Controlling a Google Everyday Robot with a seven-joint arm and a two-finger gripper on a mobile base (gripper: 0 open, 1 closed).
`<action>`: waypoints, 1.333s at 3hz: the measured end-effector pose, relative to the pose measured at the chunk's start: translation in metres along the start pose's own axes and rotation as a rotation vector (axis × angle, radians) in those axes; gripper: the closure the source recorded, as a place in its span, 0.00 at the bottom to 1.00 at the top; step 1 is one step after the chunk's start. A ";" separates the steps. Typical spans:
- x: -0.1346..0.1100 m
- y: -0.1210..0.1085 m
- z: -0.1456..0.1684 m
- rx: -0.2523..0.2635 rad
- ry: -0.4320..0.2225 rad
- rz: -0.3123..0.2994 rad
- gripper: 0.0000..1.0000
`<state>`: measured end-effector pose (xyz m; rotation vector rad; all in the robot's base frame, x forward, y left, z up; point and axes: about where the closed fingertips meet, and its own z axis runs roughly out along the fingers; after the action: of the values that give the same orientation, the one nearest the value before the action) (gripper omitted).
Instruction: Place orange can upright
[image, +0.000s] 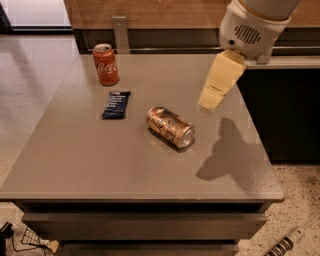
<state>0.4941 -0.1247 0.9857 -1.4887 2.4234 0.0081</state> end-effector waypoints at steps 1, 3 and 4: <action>-0.019 -0.005 0.023 -0.016 0.038 0.136 0.00; -0.037 -0.013 0.058 -0.038 0.122 0.333 0.00; -0.043 -0.016 0.059 -0.030 0.102 0.338 0.00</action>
Offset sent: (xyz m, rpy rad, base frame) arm 0.0361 0.0340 -0.0580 -0.0360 0.2293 -0.4221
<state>0.5402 -0.0855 0.9421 -1.0978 2.7396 0.0412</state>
